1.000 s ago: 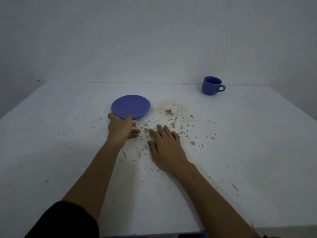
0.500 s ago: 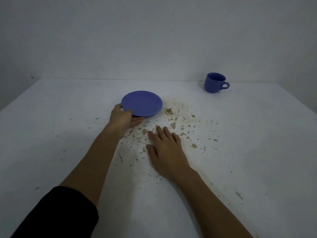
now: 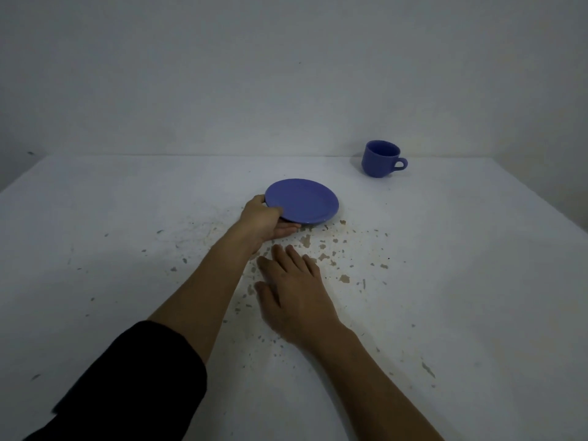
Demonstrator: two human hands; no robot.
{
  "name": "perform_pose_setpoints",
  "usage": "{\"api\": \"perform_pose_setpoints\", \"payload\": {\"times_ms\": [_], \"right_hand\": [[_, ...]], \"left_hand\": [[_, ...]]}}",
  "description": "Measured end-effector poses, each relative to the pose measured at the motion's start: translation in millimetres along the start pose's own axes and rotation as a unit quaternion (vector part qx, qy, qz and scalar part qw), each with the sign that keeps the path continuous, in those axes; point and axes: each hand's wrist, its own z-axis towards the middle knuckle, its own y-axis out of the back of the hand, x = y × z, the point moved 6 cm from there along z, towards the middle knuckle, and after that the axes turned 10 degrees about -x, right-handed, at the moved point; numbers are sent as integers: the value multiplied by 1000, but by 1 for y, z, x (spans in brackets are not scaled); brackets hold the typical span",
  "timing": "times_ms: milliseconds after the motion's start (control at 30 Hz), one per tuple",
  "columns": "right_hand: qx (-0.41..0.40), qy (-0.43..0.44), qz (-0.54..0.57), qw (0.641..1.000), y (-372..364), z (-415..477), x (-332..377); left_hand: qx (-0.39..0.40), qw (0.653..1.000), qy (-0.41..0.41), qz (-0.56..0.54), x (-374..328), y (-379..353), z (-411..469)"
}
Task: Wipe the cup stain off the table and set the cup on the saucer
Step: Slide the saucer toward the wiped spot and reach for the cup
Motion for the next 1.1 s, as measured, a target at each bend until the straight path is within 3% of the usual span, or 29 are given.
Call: {"api": "perform_pose_setpoints", "payload": {"times_ms": [267,433,567,767,900,1100], "right_hand": [[-84,-55,117,988,15,2,-9],[-118,-103,114,981,18,5,-18],[-177,-149,113,966,32,13,-39],[-256,-287,141,912,54,35,-101],[-276,-335,119,893,66,73,-144],[-314,-341,76,883,79,125,-203]], "left_hand": [[-11,997,-24,67,4,6,-2],[-65,988,-49,134,-1,13,-15],[-166,935,-189,250,-1,25,-43],[-169,845,-358,360,26,1,-101],[-136,780,-387,473,46,-23,-115],[-144,759,-410,484,50,-25,-114]]}}
